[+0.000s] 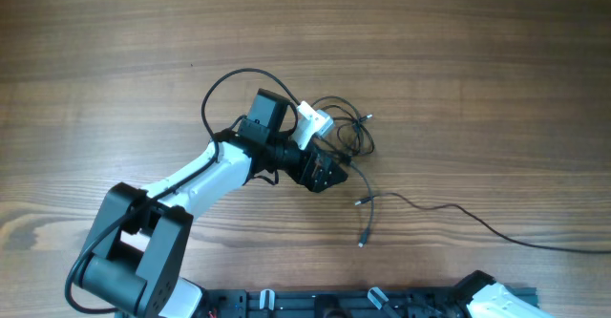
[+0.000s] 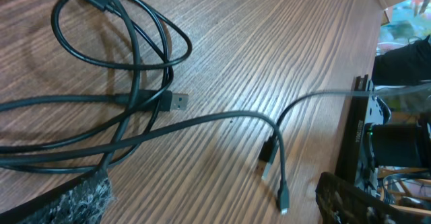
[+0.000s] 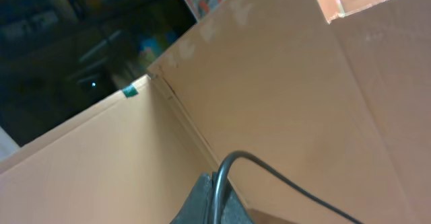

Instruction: Untangle cables

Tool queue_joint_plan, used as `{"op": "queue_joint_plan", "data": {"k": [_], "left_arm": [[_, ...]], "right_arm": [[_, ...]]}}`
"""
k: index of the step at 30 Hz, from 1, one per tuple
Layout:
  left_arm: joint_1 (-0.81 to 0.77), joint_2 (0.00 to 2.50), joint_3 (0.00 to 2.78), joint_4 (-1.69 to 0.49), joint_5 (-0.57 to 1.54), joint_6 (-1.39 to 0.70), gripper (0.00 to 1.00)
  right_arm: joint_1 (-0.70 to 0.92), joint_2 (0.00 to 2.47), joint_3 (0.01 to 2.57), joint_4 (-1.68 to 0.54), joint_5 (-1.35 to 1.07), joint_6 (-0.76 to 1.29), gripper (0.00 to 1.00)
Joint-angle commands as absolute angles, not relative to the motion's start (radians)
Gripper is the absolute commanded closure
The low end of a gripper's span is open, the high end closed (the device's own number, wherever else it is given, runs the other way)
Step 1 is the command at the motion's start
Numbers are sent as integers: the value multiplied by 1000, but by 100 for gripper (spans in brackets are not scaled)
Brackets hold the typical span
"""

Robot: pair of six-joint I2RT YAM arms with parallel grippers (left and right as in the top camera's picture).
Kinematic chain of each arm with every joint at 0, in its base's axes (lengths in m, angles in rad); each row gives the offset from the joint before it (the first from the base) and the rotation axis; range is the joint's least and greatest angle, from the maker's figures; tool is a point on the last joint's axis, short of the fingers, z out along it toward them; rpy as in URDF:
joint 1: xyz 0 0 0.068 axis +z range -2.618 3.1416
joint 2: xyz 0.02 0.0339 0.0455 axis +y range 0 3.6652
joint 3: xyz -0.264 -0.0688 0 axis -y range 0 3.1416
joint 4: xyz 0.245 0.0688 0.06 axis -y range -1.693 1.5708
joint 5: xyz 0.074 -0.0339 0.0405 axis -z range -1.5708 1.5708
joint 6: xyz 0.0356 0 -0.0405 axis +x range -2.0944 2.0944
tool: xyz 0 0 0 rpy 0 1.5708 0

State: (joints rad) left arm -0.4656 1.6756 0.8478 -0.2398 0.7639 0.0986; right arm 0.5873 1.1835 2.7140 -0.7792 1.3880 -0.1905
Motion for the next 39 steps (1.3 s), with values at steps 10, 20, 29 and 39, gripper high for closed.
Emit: {"op": "queue_joint_plan", "data": {"k": [10,20,29,39], "left_arm": [[-468,1686,841,-280,758,96,0],[-468,1686,841,-311,758,96,0],[-467,1686,841,-334,758,96,0],[-468,1686,841,-339,758,96,0]], "right_arm": [[625,1482,2701,-426,1239,-689,96],[536,1657,2701,-922,912,-245,96],[-56,1781,2490,-1357,-80,136,96],[-351,2038,2265,-1608,-421,221,96]]}}
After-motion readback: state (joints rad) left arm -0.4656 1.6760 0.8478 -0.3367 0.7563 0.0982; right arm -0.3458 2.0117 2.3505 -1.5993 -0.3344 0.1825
